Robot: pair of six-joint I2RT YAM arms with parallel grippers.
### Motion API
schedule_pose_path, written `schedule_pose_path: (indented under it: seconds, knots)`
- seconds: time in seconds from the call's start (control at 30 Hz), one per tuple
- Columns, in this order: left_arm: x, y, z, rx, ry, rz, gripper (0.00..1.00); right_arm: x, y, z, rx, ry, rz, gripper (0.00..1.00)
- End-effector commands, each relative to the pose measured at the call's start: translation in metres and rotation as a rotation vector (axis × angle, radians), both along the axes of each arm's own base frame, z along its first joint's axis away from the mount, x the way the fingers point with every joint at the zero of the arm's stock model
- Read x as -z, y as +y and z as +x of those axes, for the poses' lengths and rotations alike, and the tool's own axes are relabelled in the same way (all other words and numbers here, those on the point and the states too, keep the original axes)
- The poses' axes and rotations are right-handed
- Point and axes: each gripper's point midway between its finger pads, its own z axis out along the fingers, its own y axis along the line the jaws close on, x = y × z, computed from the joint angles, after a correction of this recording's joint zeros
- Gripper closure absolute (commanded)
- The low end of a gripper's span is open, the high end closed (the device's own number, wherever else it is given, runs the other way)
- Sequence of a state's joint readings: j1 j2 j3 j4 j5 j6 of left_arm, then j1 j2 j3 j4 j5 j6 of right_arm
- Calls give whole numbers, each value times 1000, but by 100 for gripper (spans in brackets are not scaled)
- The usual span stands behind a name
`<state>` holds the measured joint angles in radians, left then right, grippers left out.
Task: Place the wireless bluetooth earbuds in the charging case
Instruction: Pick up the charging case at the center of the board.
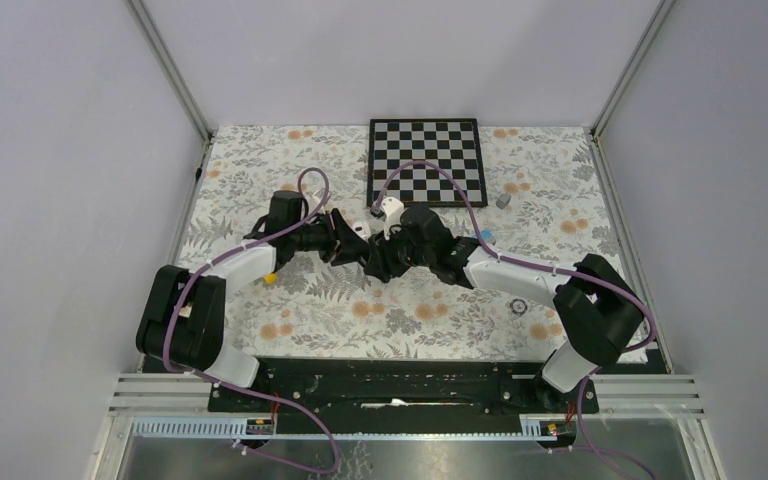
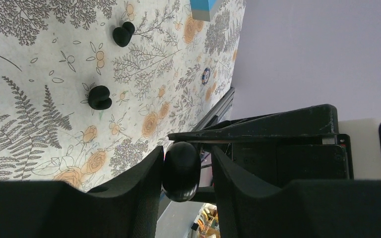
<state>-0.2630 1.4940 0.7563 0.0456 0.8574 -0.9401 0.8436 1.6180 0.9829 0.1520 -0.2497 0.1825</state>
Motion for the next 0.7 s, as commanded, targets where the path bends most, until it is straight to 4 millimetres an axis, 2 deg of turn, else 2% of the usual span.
schedule_pose_path:
  seconds: [0.0, 0.07, 0.1, 0.2, 0.27, 0.67]
  knots:
    - [-7, -7, -2, 38, -49, -24, 61, -31, 9, -1, -10, -41, 91, 71]
    - [-9, -7, -2, 39, -52, -26, 62, -30, 9, -1, -8, -37, 88, 71]
    - [-9, -7, -2, 37, -55, -26, 60, -29, 9, -1, -7, -37, 87, 71]
    - [-11, -6, -1, 44, -63, -13, 41, -24, 7, 1, 6, -31, 74, 71]
    - [-11, -5, 0, 39, -71, 10, 37, -22, 6, 2, 19, -27, 65, 71]
    - [-16, -2, 0, 14, -93, 15, 56, -16, 1, 5, 49, -17, 51, 71]
